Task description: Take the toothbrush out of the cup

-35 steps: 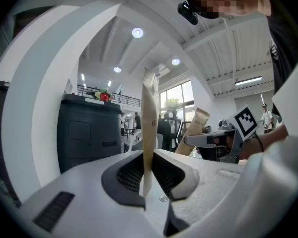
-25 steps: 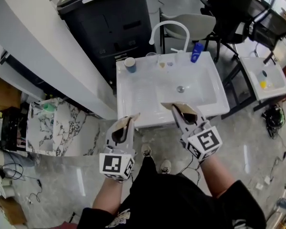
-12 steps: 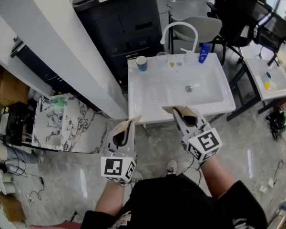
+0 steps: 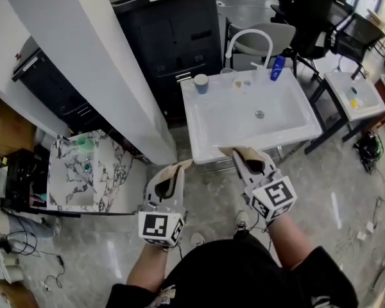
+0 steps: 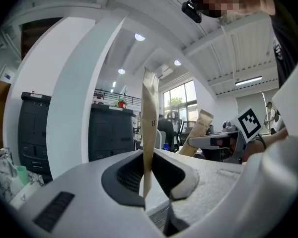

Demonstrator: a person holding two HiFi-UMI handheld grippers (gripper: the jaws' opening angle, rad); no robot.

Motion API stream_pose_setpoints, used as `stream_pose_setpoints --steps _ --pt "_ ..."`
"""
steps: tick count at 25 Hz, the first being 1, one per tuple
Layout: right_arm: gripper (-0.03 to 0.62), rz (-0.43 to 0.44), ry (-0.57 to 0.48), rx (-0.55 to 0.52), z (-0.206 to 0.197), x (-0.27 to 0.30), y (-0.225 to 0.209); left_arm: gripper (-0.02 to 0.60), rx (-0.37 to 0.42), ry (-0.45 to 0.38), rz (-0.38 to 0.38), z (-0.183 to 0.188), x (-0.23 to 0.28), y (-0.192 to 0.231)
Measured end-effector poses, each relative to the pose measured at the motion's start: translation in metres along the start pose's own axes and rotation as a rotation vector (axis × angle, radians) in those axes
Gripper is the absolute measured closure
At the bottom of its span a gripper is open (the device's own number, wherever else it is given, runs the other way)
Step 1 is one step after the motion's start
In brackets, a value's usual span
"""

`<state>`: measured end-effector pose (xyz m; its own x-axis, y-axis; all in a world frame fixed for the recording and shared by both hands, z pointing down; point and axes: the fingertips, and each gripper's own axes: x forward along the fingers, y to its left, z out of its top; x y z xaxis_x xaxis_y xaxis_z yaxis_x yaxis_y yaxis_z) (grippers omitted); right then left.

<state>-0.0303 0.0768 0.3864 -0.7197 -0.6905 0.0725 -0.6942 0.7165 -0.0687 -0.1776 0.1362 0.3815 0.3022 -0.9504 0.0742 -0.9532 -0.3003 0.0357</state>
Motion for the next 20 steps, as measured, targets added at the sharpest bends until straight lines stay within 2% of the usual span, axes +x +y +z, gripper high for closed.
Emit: stream_pose_setpoints --steps 5,12,20 --pt "0.568 -0.068 0.005 -0.007 -0.003 -0.005 0.035 0.538 -0.011 -0.006 -0.065 -0.005 -0.021 0.018" --pt "0.569 -0.141 0.009 -0.010 -0.008 -0.022 0.064 0.538 -0.015 -0.007 -0.136 -0.009 -0.039 0.021" --pt "0.569 -0.149 0.006 -0.023 -0.002 -0.039 0.069 0.538 -0.008 -0.029 -0.147 -0.001 -0.045 0.009"
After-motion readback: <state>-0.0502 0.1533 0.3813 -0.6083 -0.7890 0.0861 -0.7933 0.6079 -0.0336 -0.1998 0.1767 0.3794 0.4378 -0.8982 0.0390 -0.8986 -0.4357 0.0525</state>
